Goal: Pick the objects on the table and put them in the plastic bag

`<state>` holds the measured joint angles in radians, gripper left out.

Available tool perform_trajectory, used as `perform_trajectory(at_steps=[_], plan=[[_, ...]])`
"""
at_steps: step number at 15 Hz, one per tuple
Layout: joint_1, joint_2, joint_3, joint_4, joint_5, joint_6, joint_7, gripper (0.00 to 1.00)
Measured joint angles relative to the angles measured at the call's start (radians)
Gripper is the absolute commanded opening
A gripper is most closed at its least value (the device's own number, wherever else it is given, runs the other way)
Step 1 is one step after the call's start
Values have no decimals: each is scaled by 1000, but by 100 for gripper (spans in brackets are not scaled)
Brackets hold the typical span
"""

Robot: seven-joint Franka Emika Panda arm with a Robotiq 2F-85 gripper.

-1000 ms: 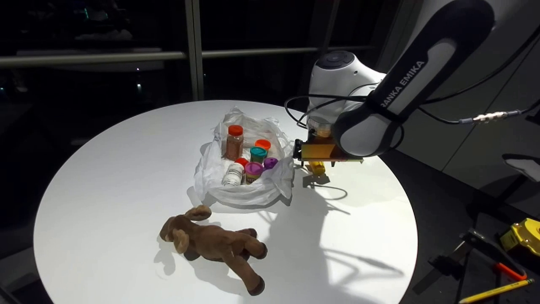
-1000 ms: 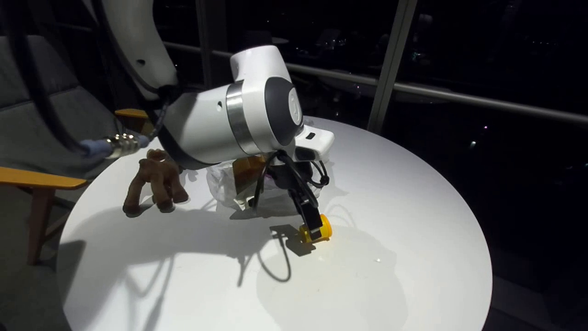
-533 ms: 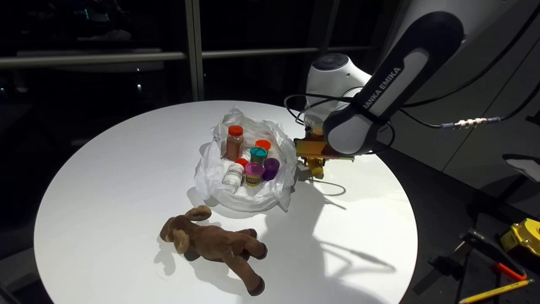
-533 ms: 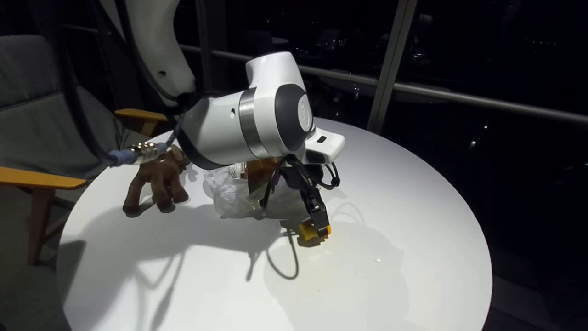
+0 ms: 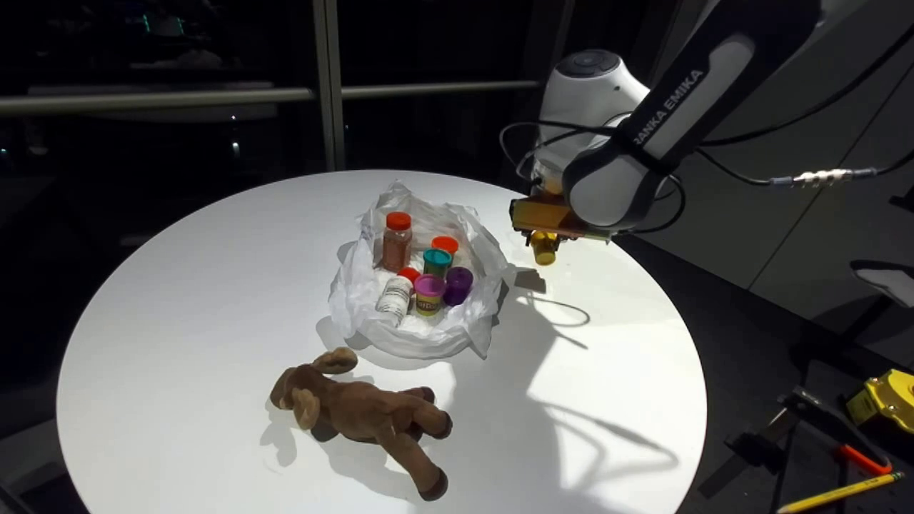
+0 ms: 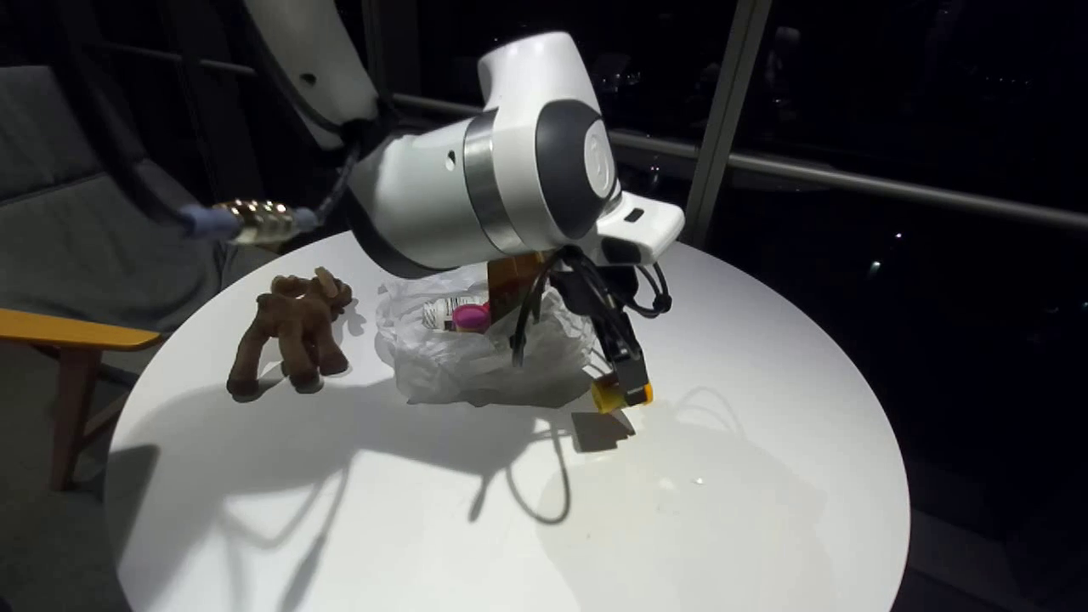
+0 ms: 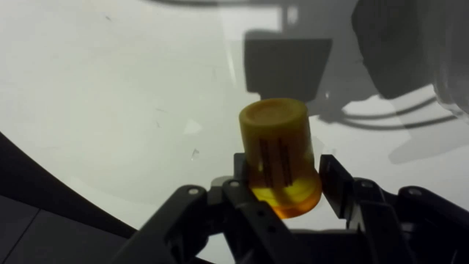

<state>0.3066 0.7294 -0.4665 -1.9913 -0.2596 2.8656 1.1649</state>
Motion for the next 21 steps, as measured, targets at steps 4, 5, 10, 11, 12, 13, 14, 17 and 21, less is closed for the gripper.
perform_trajectory(at_steps=[4,5,10,11,12,13,14,17,21], plan=[[179,-137,-114,-99,-29,95,34,27],[249,-153,-152,-111,-50,117,69,27],[604,-75,-298,-96,-40,178,262,27],[661,-35,-318,-83,-12,194,290,27],[713,11,-342,-66,25,214,317,27],[762,61,-369,-49,69,236,342,27],[809,116,-399,-31,122,255,361,27],[901,274,-474,20,248,273,415,27],[903,423,-491,71,364,250,413,27]])
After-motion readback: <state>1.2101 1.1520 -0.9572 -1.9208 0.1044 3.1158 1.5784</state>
